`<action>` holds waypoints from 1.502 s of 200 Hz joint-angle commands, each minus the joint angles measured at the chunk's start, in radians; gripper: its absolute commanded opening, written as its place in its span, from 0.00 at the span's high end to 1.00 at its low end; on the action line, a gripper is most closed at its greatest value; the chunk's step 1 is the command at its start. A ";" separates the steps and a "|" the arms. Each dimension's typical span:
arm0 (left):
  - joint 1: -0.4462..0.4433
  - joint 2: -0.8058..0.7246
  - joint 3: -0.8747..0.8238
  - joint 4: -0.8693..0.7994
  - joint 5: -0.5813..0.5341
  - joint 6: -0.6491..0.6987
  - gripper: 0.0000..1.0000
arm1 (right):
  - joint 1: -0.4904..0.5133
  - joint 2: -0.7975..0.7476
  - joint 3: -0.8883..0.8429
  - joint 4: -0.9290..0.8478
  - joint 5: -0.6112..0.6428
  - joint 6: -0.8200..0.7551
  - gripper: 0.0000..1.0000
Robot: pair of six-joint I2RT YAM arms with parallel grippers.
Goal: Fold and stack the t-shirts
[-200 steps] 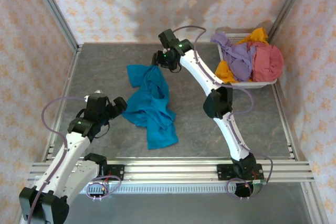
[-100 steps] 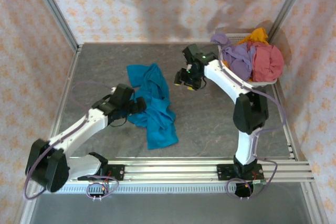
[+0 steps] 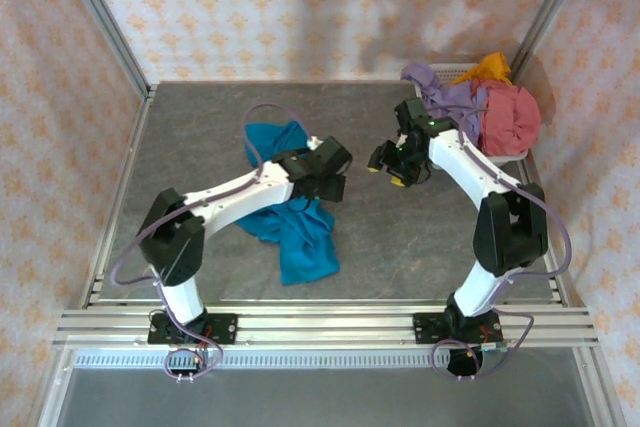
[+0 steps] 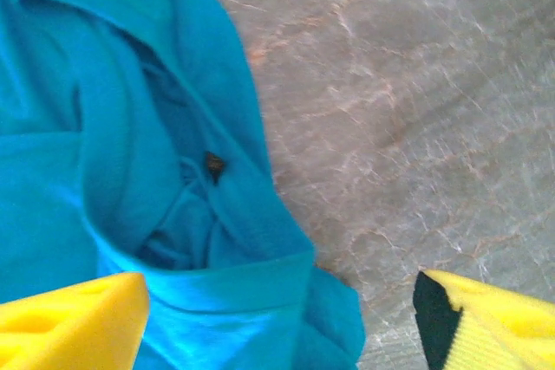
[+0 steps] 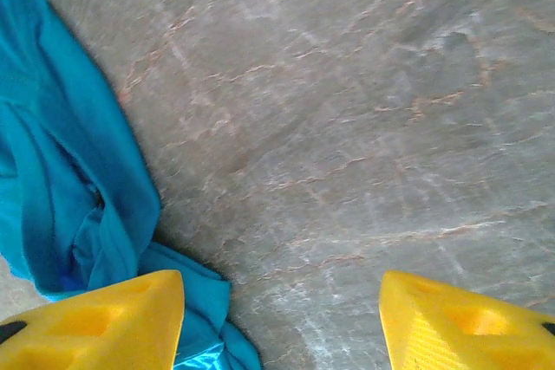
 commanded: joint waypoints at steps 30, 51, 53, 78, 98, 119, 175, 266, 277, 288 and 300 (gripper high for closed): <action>-0.038 0.210 0.206 -0.335 -0.188 0.047 0.37 | -0.065 -0.074 -0.012 -0.010 -0.022 -0.039 0.39; -0.039 0.243 0.244 -0.375 -0.210 0.066 0.46 | -0.065 -0.070 -0.015 -0.002 -0.032 -0.041 0.39; -0.039 0.245 0.243 -0.372 -0.208 0.070 0.47 | -0.065 -0.069 -0.015 -0.002 -0.033 -0.041 0.39; -0.031 0.251 0.230 -0.402 -0.245 0.076 0.69 | -0.065 -0.048 -0.012 0.005 -0.055 -0.038 0.39; -0.007 0.211 0.192 -0.435 -0.288 0.058 0.88 | -0.061 -0.042 -0.016 0.031 -0.071 -0.024 0.39; 0.051 0.086 0.087 -0.399 -0.275 0.048 1.00 | -0.034 -0.010 0.000 0.062 -0.090 -0.011 0.39; 0.336 -0.360 -0.245 -0.231 -0.063 0.030 1.00 | 0.129 0.260 0.235 0.117 -0.137 0.012 0.39; 0.585 -0.653 -0.491 -0.179 0.142 0.031 1.00 | 0.266 0.773 0.920 0.151 -0.310 0.034 0.37; 0.585 -0.651 -0.504 -0.179 0.150 0.027 1.00 | 0.280 0.840 1.018 0.143 -0.328 0.051 0.37; 0.586 -0.653 -0.509 -0.179 0.155 0.025 1.00 | 0.291 0.901 1.100 0.147 -0.345 0.079 0.37; 0.585 -0.659 -0.512 -0.181 0.153 0.028 1.00 | 0.301 0.957 1.174 0.166 -0.374 0.112 0.37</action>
